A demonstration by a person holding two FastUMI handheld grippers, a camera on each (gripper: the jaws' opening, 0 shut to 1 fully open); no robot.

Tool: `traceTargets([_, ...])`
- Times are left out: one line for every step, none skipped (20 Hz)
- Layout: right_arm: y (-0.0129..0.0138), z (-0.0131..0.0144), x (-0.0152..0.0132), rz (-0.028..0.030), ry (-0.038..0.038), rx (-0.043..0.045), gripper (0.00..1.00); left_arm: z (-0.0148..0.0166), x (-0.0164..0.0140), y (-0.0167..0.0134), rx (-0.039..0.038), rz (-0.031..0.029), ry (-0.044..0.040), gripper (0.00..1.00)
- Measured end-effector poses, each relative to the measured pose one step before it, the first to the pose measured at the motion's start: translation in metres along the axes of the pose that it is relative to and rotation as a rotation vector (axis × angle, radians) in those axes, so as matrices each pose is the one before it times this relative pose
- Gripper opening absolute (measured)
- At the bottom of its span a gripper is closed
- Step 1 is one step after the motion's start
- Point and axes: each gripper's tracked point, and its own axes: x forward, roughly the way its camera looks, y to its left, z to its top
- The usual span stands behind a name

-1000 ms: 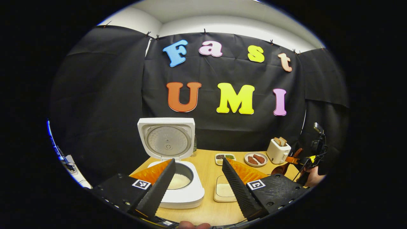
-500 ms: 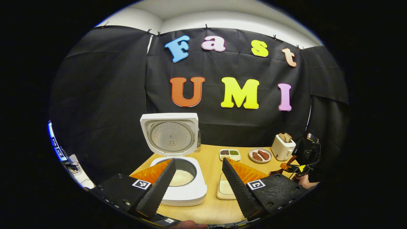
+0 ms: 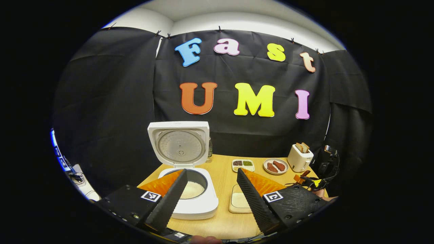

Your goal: Close the left gripper, press the button to open the rice cooker; take a wooden spoon from the chopstick holder with the right hand, scoop a spoonful of rice and pour it into the rice cooker, then put the wooden spoon back into the chopstick holder.

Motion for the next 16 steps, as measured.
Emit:
traceTargets([0.00004,0.00717,-0.00468,-0.0044,-0.01572,-0.00992,0.59,0.00287,-0.00067,-0.00105,-0.00454,-0.00517,-0.00728,0.94])
traceTargets([-0.00133,0.00778,-0.00717,-0.00766,-0.0176,-0.00533,0.64,0.00334,0.00005,-0.00028,-0.00364,-0.00532,-0.00989,0.94])
traceTargets([-0.00156,0.00791,-0.00594,-0.00262,-0.01544,-0.0021,0.75,0.00384,-0.00033,-0.00021,-0.004,-0.00327,-0.01187,0.94])
traceTargets([-0.0021,0.00852,-0.00724,-0.00836,-0.01984,-0.0008,0.8,0.00419,-0.00131,-0.00004,-0.00451,-0.00462,-0.01144,0.94])
traceTargets([-0.00261,0.01065,-0.00812,-0.00935,-0.02273,-0.00299,0.88,0.00425,0.00109,-0.0002,-0.0027,-0.00399,-0.01185,0.94])
traceTargets([-0.00084,0.01044,-0.0075,-0.00605,-0.021,-0.00565,0.9,0.00572,0.00175,0.00191,-0.00143,-0.0005,-0.01388,0.94])
traceTargets([0.00024,0.01148,-0.00883,-0.00114,-0.02047,-0.00494,0.96,0.00645,0.00186,0.00162,-0.0025,-0.00199,-0.01624,0.94])
traceTargets([0.0017,0.01203,-0.0088,0.00138,-0.02141,-0.00564,0.96,0.0076,0.00176,0.00233,-0.00174,-0.00238,-0.02021,0.94])
traceTargets([0.00226,0.01304,-0.009,0.00181,-0.02325,-0.0129,0.97,0.00852,0.00396,0.00268,0.00146,-0.00021,-0.01962,0.94])
traceTargets([0.00077,0.01289,-0.00819,-0.00303,-0.02435,-0.01568,0.96,0.00909,0.00466,0.00416,0.0054,0.00102,-0.01802,0.94])
traceTargets([0.0022,0.01097,-0.00771,-0.00189,-0.02236,-0.01589,0.98,0.00681,0.00479,0.00431,0.00069,0.00141,-0.01257,0.94])
traceTargets([0.00475,0.01346,-0.00961,0.00421,-0.02668,-0.01614,1.0,0.00943,0.00648,0.00567,-0.00045,0.00202,-0.01544,0.94])
traceTargets([0.00555,0.0131,-0.00949,0.00641,-0.02505,-0.02304,1.0,0.01018,0.00699,0.00645,-0.00107,0.00602,-0.01299,0.94])
traceTargets([0.00399,0.00873,-0.00752,0.00568,-0.01766,-0.02368,0.98,0.00845,0.00692,0.00889,-0.0002,0.01069,-0.01089,0.94])
traceTargets([0.00481,0.01001,-0.00811,0.007,-0.01516,-0.02262,0.98,0.00853,0.00849,0.00691,-0.00234,0.0028,-0.00633,0.94])
traceTargets([0.00327,0.00836,-0.01052,0.00669,-0.00407,-0.00979,0.98,0.00776,0.00802,0.0066,-0.0038,0.00392,-0.00543,0.94])
